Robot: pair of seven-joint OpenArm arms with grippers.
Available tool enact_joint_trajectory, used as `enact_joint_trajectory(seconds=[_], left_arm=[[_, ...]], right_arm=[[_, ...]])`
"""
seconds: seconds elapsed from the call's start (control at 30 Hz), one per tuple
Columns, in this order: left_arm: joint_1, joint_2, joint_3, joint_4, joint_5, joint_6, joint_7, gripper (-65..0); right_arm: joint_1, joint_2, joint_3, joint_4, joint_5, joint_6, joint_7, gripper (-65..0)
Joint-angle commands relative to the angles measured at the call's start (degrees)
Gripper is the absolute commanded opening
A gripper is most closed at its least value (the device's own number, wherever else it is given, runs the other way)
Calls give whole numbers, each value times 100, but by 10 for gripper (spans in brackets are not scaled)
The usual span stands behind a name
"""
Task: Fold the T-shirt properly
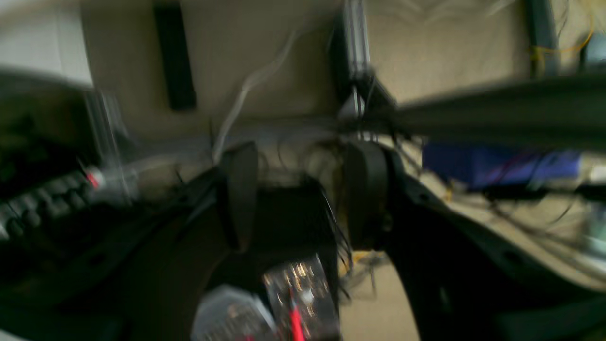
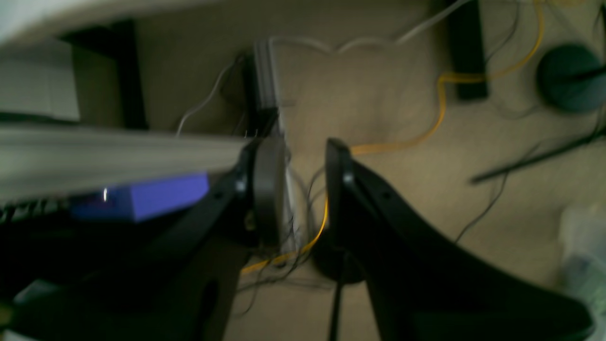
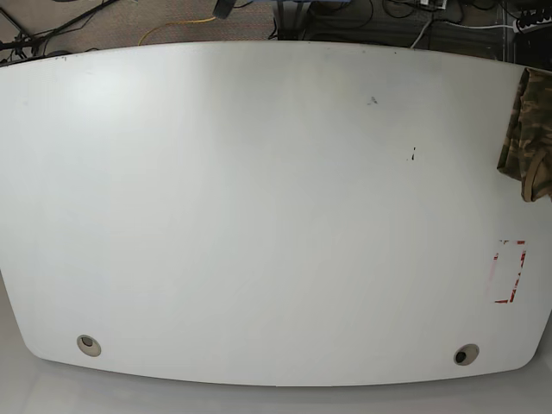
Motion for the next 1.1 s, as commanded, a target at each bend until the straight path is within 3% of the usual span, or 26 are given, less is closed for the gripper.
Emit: enact_joint_trajectory(seconds=[0.0, 0.1, 0.23, 0.43, 0.53, 0.9, 1.07], left_arm=[[-193, -134, -6, -614, -12, -10, -44, -383], [-747, -258, -6, -1458, 5, -10, -27, -383], [-1582, -460, 11, -2961, 41, -10, -27, -385], [-2734, -891, 644, -5115, -3, 25, -62, -386], [-3235, -917, 776, -5933, 23, 34, -220, -386], [-5081, -934, 926, -8605, 278, 87, -493, -386], [-5573, -873, 970, -9036, 647, 852, -493, -386]], right_arm=[[-94, 61, -157, -390, 39, 80, 257, -512], [153, 70, -342, -892, -120, 80, 336, -512], [715, 53, -439, -1771, -858, 80, 345, -512], [1638, 44, -447, -3037, -1552, 80, 345, -512], [2043, 53, -447, -3520, -1807, 80, 345, -512], [3669, 211, -447, -5384, -3276, -988, 345, -509], [4381, 422, -447, -6324, -3557, -1357, 345, -506]])
